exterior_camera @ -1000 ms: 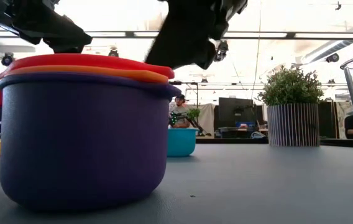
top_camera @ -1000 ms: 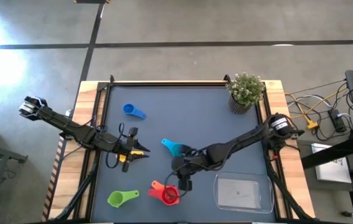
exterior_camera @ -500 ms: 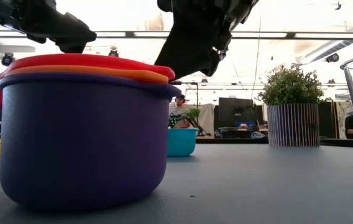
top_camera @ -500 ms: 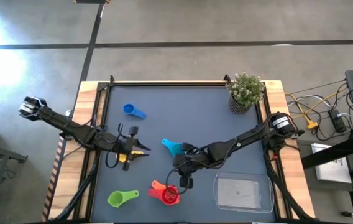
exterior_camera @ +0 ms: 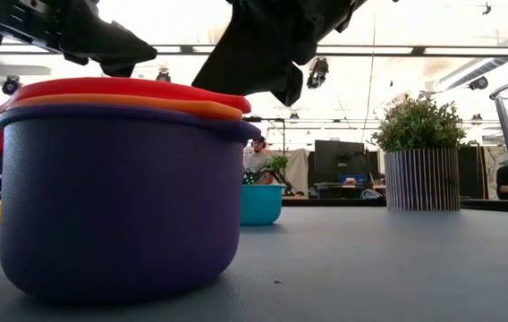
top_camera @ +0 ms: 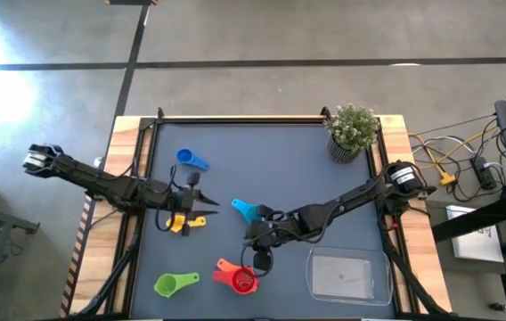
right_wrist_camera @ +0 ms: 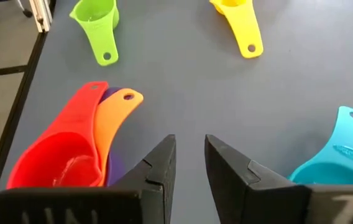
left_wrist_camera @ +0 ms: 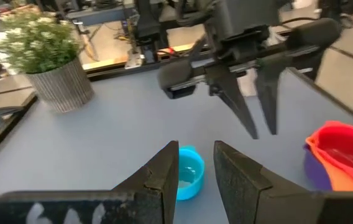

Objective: Nest measuring cups in basket
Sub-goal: Stack the light blue measuring cup on top of the red measuring cup

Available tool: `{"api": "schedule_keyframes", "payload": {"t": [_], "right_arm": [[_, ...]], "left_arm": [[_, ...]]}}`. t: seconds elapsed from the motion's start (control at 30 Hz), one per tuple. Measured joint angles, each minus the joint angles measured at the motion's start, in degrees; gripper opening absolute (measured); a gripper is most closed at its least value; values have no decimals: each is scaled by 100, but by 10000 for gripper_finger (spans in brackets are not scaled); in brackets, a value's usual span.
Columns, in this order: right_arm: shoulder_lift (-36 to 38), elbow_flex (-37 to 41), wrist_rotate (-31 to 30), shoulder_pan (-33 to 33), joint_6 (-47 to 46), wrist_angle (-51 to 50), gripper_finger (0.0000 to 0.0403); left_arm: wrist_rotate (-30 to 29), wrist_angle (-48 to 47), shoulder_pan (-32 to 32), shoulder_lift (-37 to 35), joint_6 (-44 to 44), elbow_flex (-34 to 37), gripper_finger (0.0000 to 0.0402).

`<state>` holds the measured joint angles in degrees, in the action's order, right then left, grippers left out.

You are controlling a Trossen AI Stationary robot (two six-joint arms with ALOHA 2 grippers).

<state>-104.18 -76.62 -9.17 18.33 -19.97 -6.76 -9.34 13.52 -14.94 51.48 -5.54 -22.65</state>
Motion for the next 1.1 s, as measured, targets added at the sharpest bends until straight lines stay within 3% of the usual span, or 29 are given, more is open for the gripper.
{"api": "schedule_keyframes", "payload": {"t": [0.57, 0.83, 1.1], "right_arm": [[-4, 245, -258, -293, 345, 14, 65], [-14, 607, -288, -443, 215, -36, 85], [-17, 864, -300, -483, 135, -20, 108]], "left_arm": [[210, -343, 19, -2, 799, 178, 84], [212, -291, 15, -2, 1549, 504, 84], [202, -164, 15, -2, 1594, 511, 84]]}}
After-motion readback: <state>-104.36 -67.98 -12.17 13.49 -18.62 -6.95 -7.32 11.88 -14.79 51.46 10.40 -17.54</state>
